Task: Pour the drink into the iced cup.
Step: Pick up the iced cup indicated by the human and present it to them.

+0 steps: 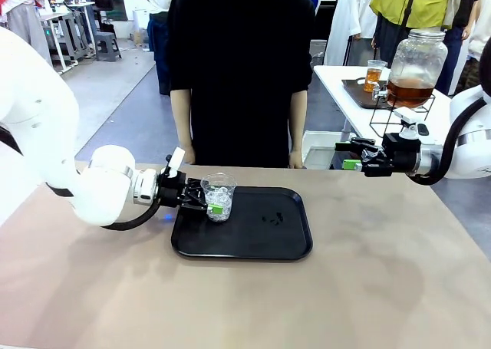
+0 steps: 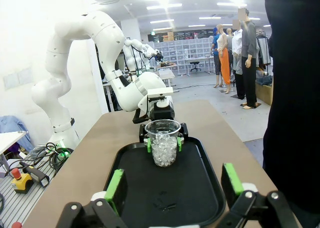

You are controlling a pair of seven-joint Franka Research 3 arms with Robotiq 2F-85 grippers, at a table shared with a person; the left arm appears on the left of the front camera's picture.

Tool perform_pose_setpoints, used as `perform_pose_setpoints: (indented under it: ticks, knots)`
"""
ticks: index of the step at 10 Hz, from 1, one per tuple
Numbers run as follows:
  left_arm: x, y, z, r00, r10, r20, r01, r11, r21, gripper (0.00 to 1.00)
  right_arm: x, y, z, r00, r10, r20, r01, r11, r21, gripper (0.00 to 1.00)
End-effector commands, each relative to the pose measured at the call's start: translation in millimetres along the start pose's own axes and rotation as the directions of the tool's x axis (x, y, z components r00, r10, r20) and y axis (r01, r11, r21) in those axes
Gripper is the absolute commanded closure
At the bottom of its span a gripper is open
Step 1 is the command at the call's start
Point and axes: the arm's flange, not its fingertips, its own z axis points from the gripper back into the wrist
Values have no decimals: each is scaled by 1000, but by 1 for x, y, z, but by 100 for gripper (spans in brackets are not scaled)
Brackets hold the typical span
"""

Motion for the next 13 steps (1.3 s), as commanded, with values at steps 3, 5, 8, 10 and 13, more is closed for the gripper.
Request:
perform_pose_setpoints:
  ticks: [3, 5, 8, 10, 13]
  knots:
    - [2, 2, -7, 997, 12, 78, -13, 1000, 7, 23, 3, -2, 0, 1000, 7, 0, -7, 1000, 1, 0]
    - [14, -2, -9, 992, -23, 122, 23, 1000, 2, 23, 3, -2, 0, 1000, 7, 0, -7, 1000, 1, 0]
    - [69, 10, -7, 995, -62, 75, 58, 997, 53, 23, 3, -2, 0, 1000, 7, 0, -7, 1000, 1, 0]
    - [110, 27, -8, 996, -80, 25, 78, 994, 81, 23, 3, -2, 0, 1000, 7, 0, -7, 1000, 1, 0]
    - [143, 57, -10, 998, -56, 31, 53, 994, 93, 23, 3, -2, 0, 1000, 7, 0, -7, 1000, 1, 0]
